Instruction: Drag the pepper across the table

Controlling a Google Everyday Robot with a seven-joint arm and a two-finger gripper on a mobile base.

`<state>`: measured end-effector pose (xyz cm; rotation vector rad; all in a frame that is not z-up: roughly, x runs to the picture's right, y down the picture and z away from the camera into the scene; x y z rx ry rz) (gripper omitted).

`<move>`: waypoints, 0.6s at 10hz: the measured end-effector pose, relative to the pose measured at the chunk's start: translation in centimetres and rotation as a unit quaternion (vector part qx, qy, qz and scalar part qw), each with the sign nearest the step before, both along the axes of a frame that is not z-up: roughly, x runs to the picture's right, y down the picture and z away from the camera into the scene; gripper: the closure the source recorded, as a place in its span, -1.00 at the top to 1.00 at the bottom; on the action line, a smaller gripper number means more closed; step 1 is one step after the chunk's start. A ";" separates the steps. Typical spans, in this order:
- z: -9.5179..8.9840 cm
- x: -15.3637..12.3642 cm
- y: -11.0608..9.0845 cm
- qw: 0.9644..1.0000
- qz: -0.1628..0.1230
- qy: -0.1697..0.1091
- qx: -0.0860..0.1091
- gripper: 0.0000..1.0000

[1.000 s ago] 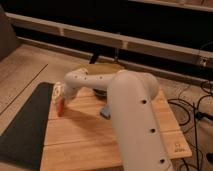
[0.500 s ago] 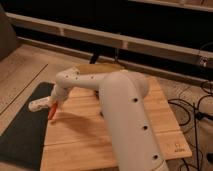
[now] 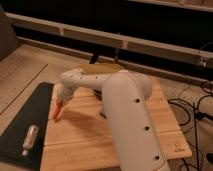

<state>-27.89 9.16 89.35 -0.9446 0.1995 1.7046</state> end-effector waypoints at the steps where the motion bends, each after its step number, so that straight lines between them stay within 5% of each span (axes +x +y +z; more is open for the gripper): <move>1: 0.1 0.2 0.0 1.000 0.001 0.001 0.000 -0.16; 6: 0.1 0.1 0.0 1.000 0.000 0.001 0.000 -0.15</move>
